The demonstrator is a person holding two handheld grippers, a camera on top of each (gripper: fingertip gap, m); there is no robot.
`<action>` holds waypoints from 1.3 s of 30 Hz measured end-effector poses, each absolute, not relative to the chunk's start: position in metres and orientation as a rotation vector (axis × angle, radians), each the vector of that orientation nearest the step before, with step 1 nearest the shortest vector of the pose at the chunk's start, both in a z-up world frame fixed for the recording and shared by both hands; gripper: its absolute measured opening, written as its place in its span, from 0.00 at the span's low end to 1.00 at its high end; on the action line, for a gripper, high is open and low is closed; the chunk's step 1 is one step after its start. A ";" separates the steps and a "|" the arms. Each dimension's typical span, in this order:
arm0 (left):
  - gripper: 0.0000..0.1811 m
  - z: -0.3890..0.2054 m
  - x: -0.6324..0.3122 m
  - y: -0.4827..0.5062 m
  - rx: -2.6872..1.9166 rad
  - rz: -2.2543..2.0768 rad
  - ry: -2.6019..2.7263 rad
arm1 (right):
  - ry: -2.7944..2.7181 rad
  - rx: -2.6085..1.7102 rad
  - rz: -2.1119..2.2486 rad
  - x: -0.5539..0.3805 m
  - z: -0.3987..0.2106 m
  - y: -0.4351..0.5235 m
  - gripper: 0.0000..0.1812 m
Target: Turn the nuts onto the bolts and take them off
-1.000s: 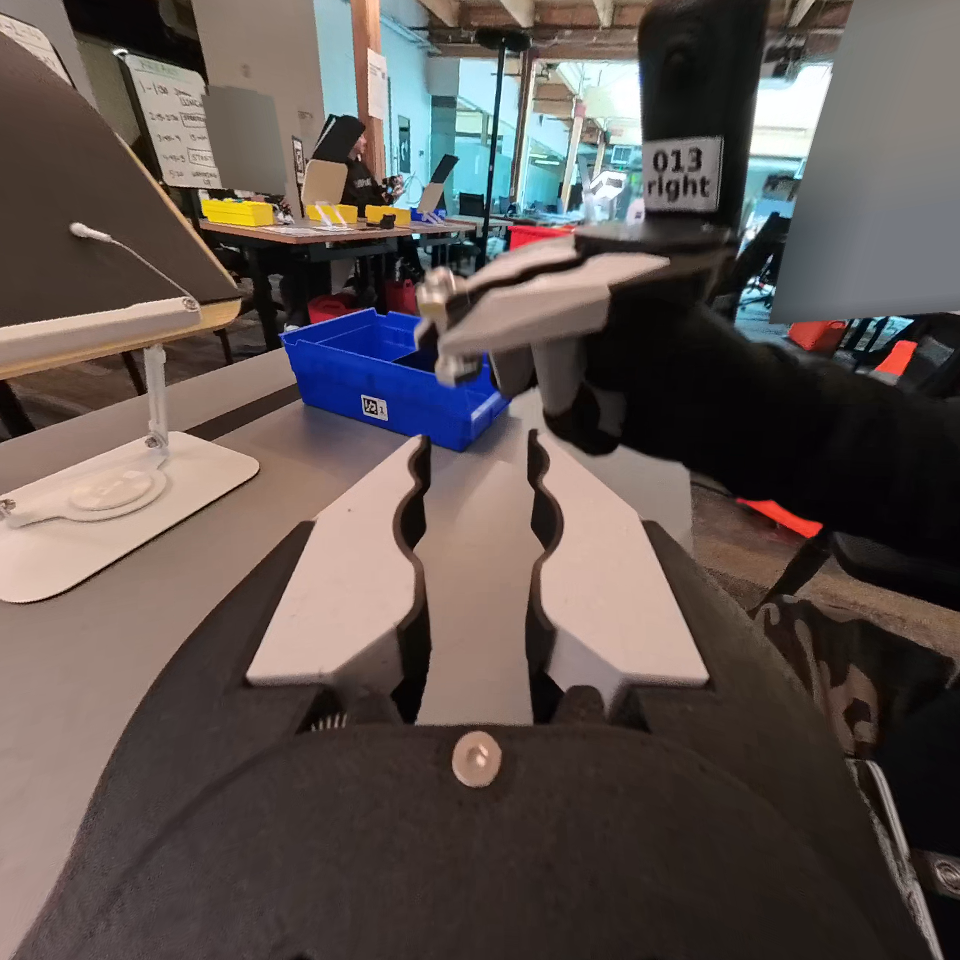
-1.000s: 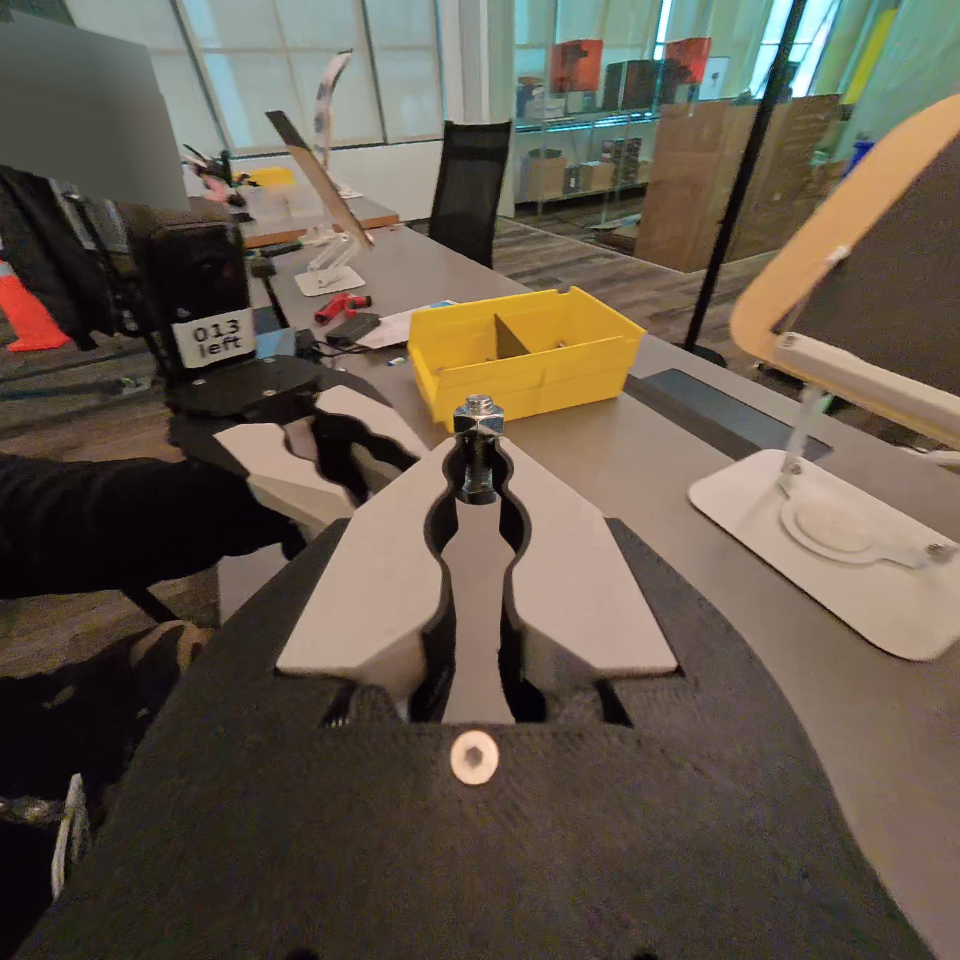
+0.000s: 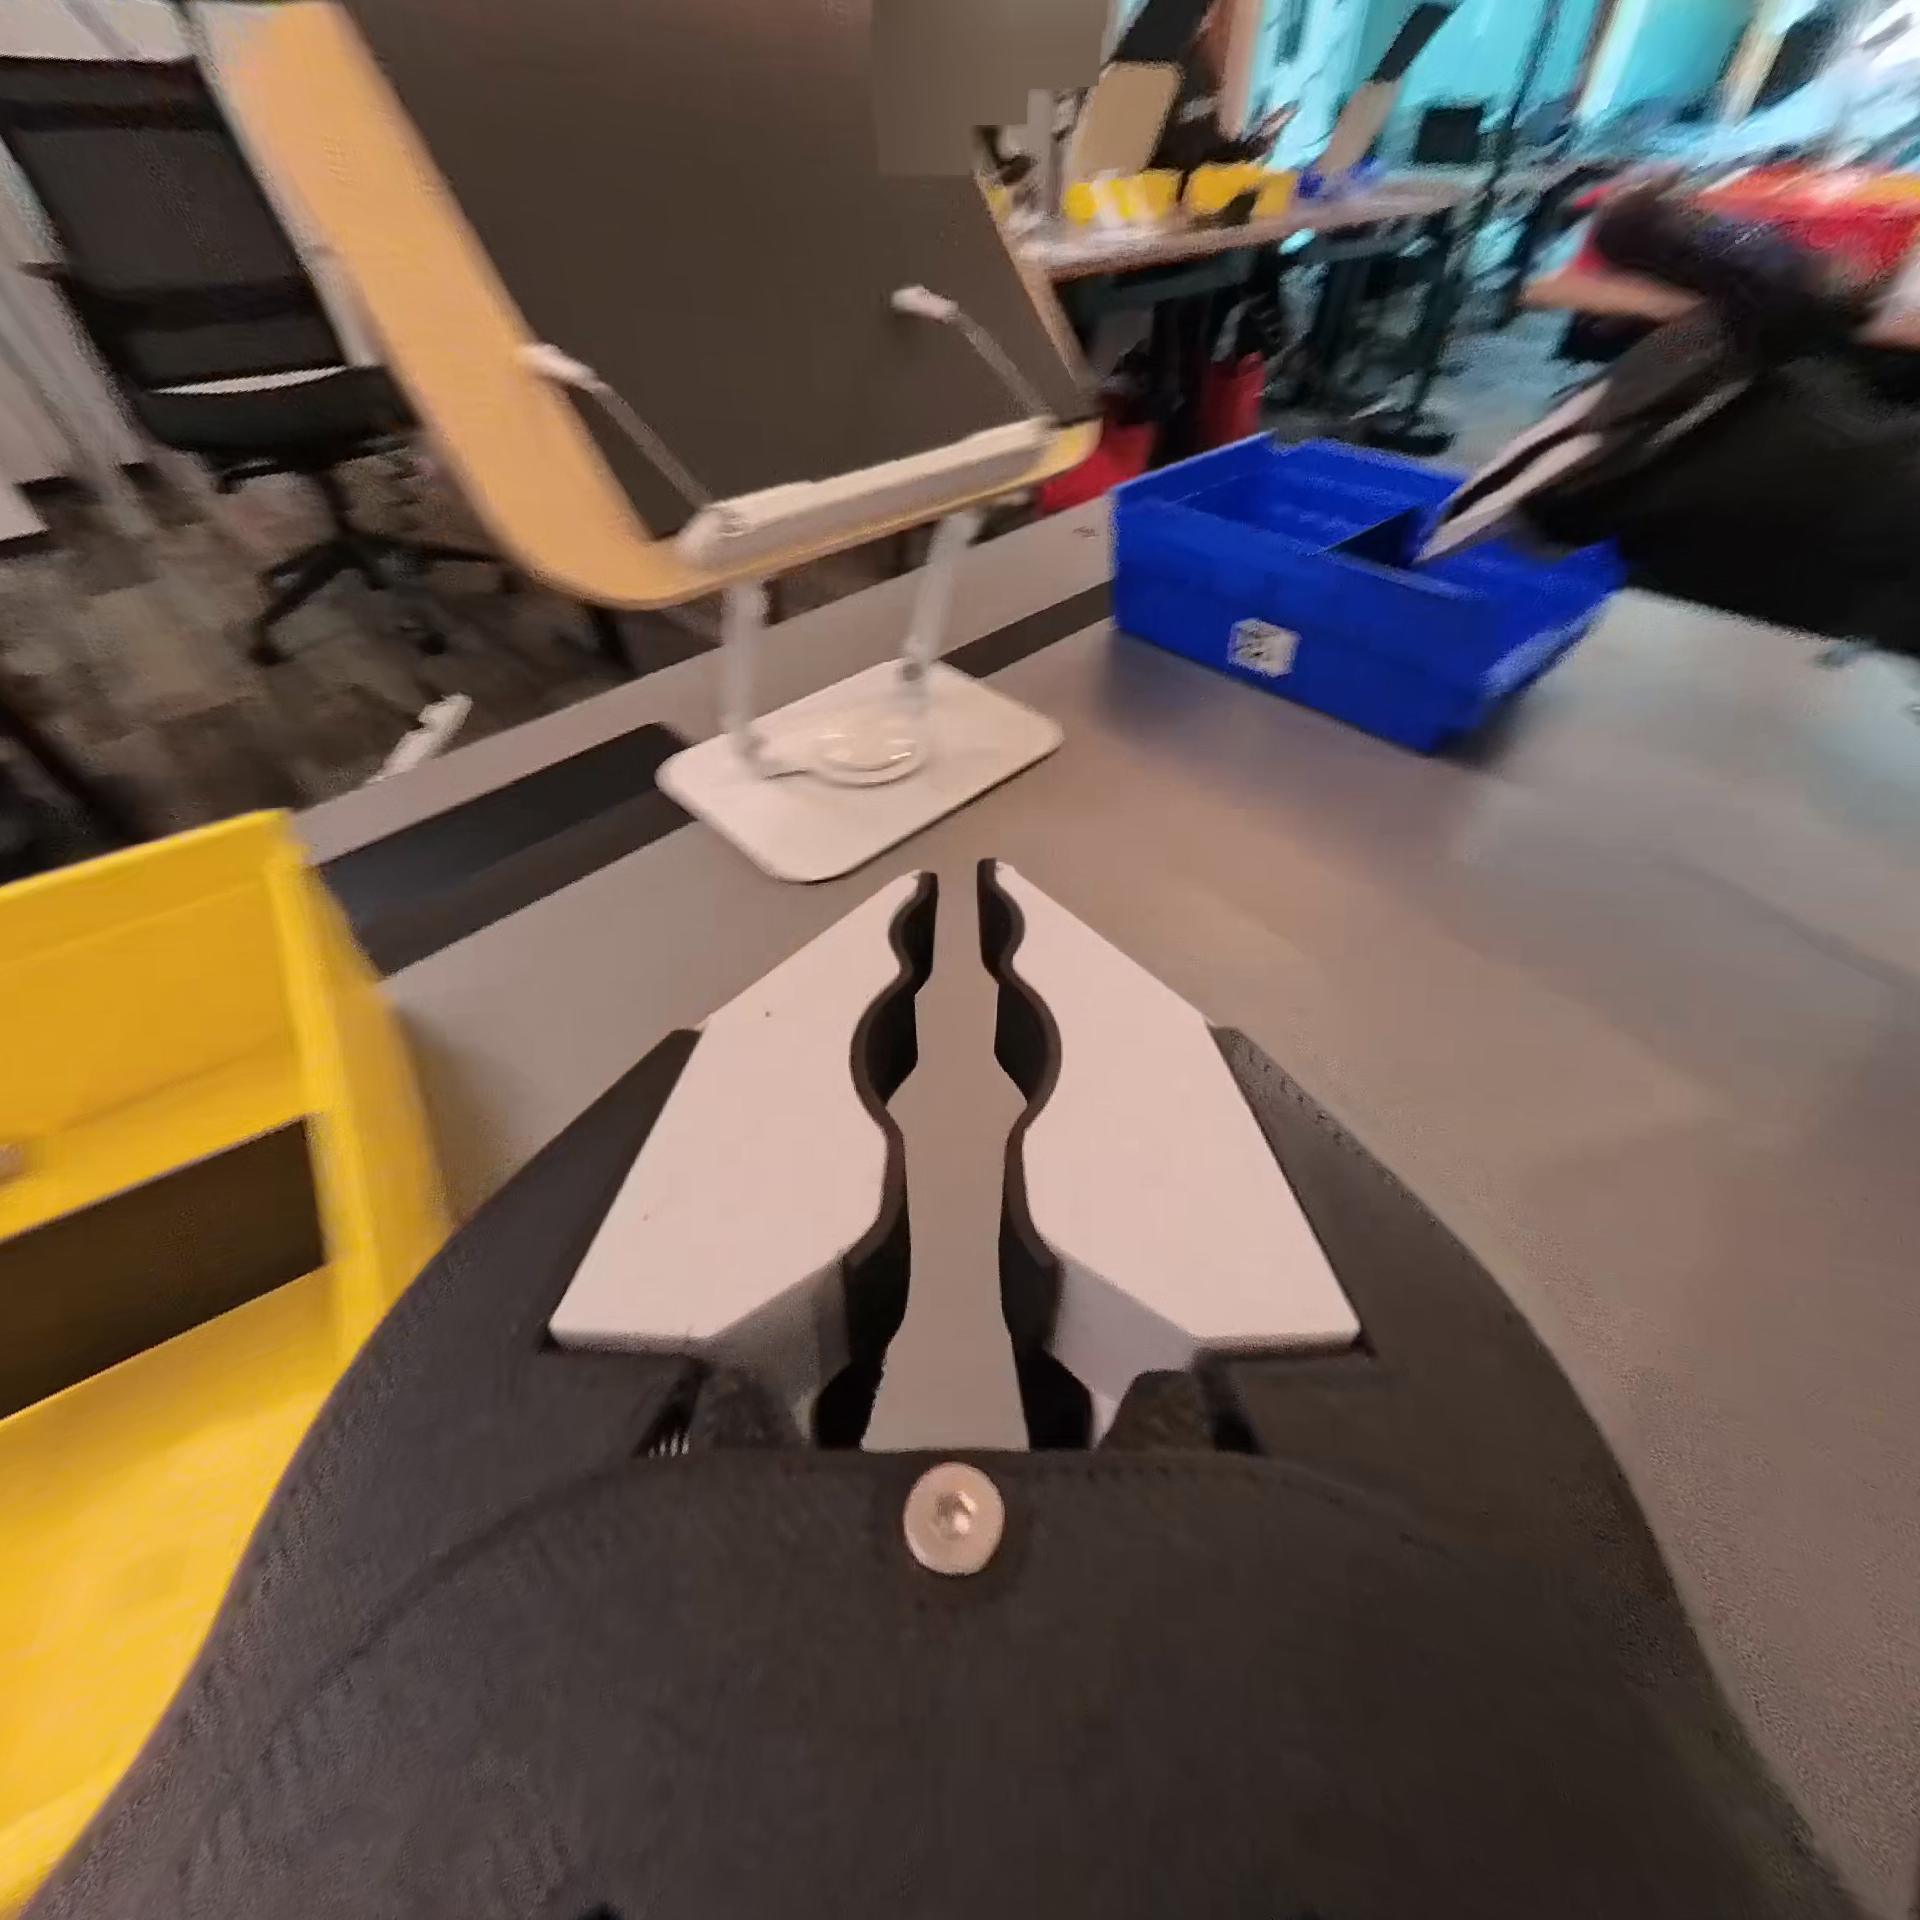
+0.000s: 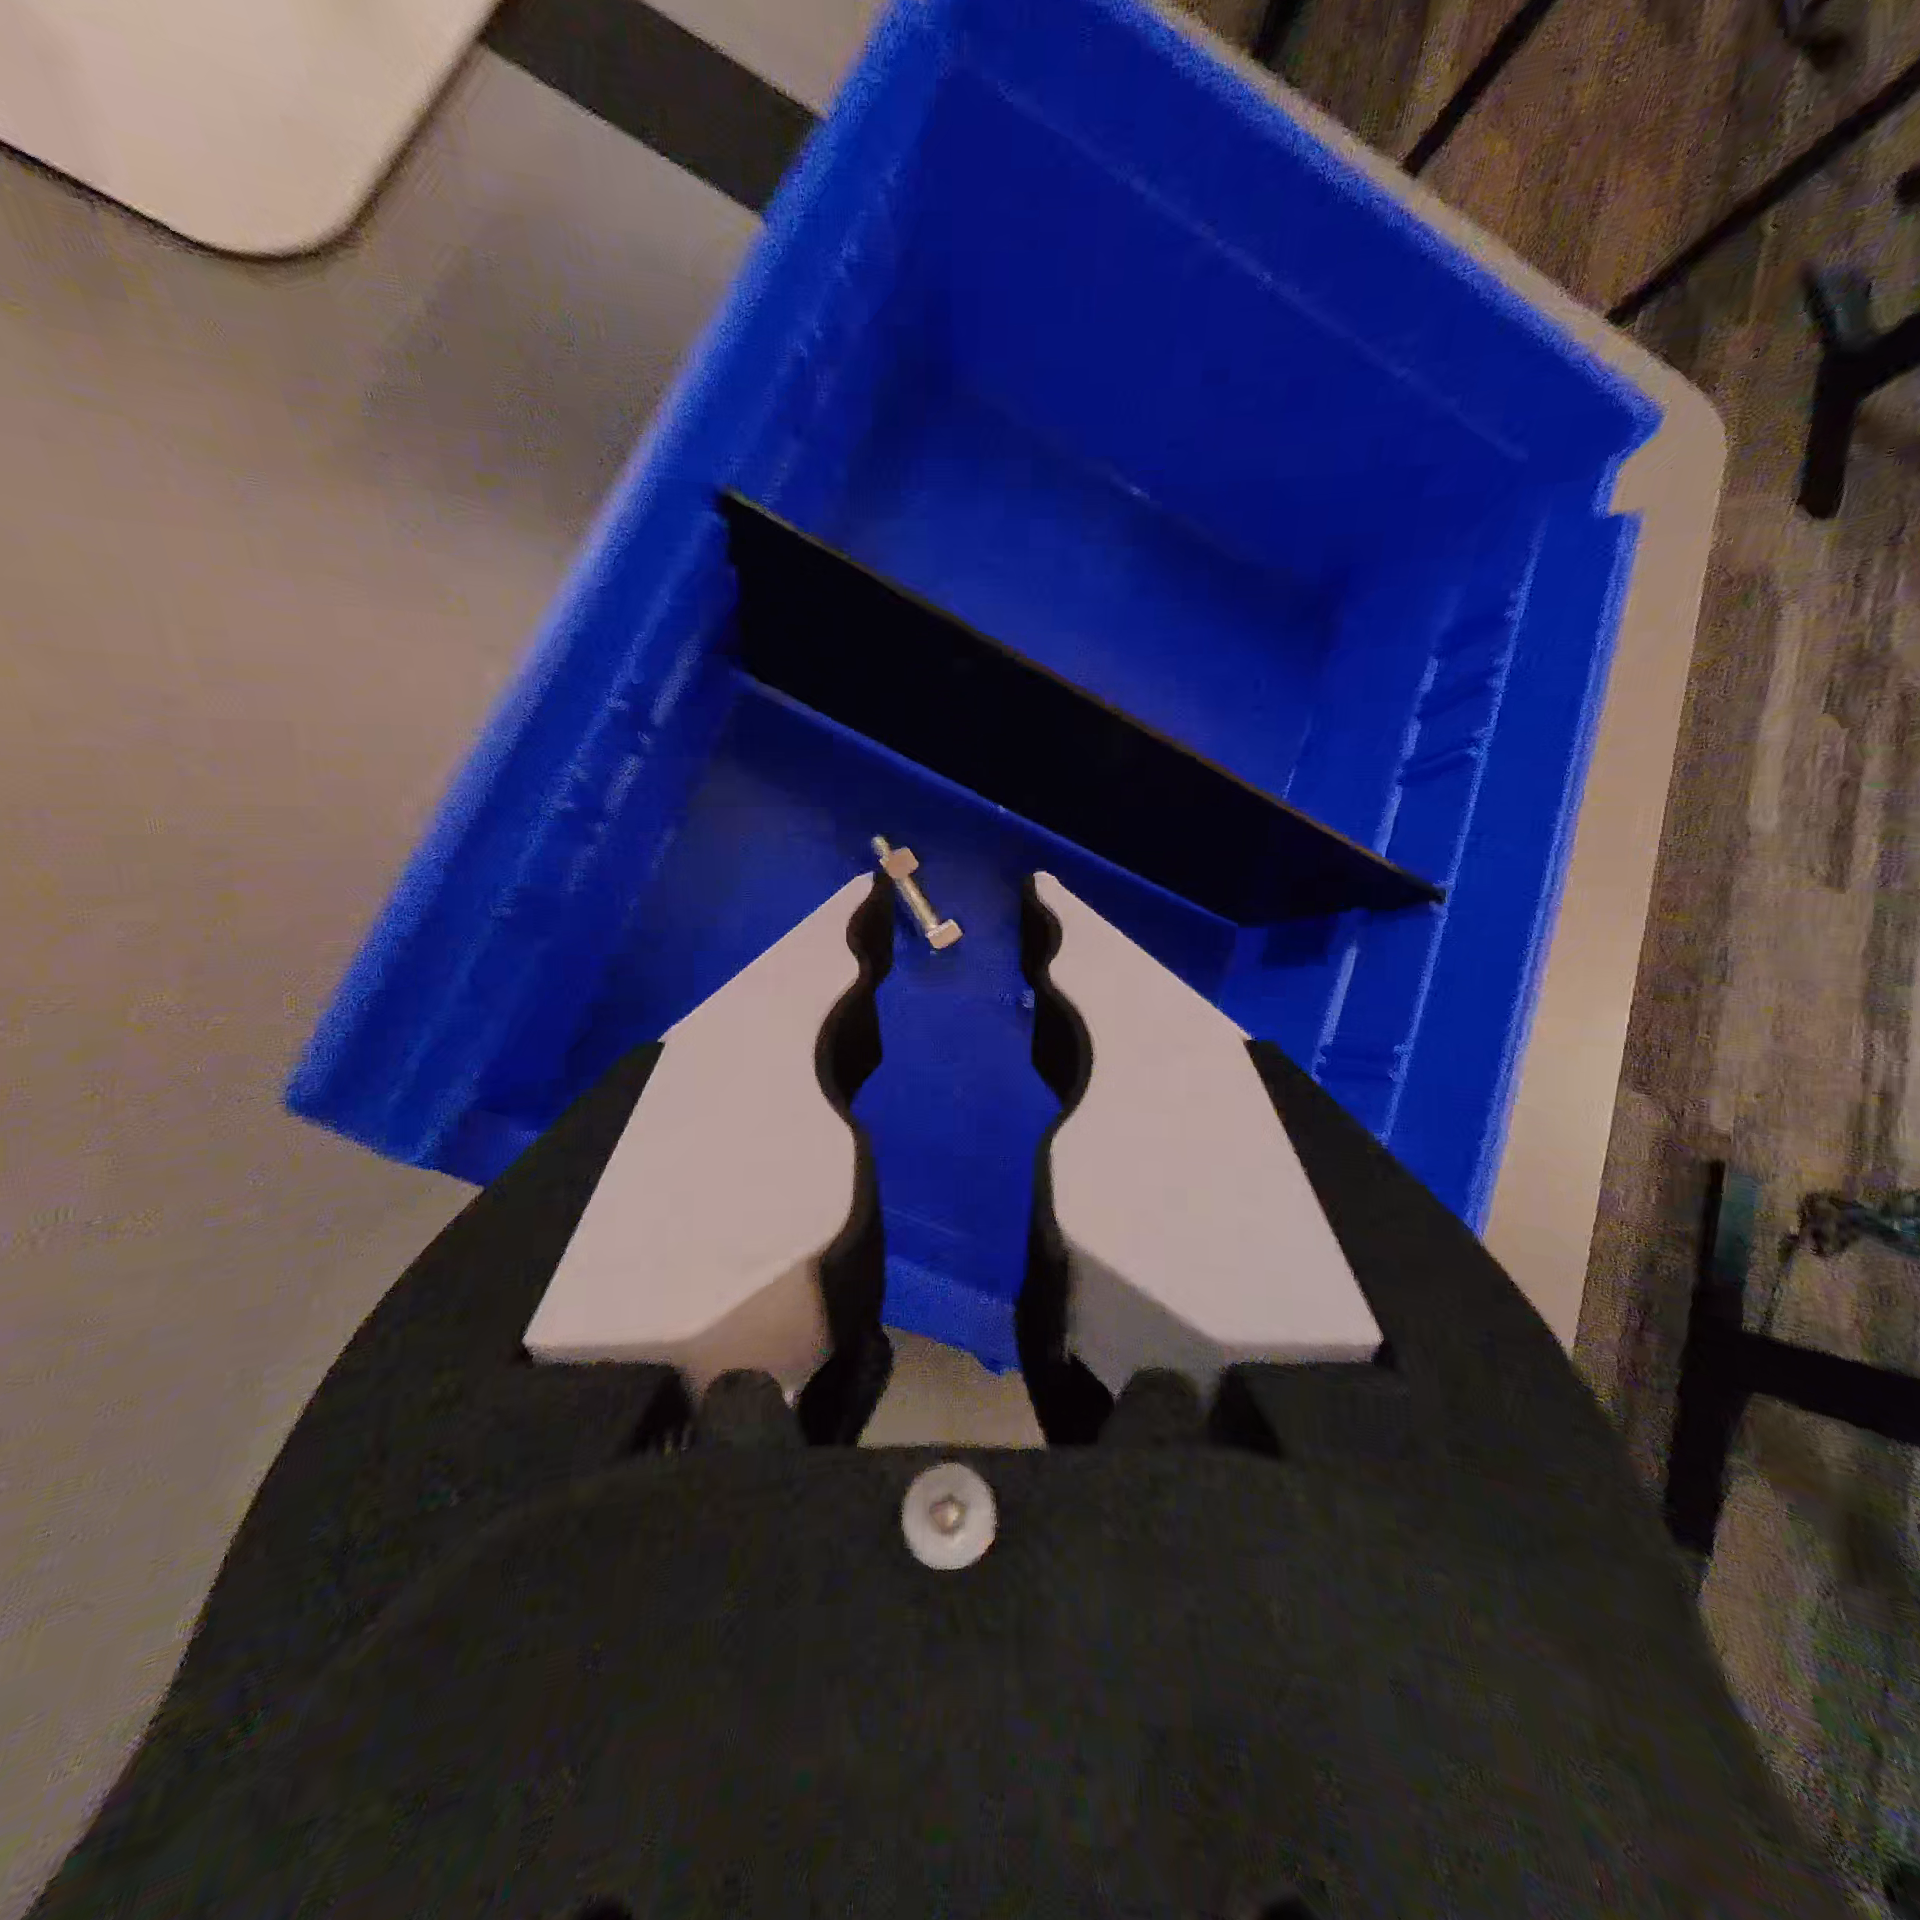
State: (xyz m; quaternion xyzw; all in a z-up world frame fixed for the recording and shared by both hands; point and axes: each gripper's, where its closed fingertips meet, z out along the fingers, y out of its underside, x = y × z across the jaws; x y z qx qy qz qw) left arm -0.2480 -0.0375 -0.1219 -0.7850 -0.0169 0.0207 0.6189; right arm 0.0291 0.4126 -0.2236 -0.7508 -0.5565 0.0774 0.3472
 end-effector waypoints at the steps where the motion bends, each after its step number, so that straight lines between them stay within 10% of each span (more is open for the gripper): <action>1: 0.04 -0.117 -0.269 -0.044 -1.826 0.121 -0.053 | -1.447 -1.906 0.236 0.025 -0.211 0.401 0.12; 11: 0.09 -0.105 -0.454 -0.073 -2.196 0.561 -0.102 | -1.571 -1.566 0.524 -0.010 -0.141 0.263 0.09; 21: 0.07 -0.231 -0.578 -0.030 -2.694 0.622 0.106 | -1.665 -1.512 0.703 -0.027 -0.167 0.185 0.07; 39: 0.13 -0.313 -0.634 -0.024 -3.029 0.671 0.428 | -1.664 -1.524 0.818 -0.037 -0.195 0.177 0.04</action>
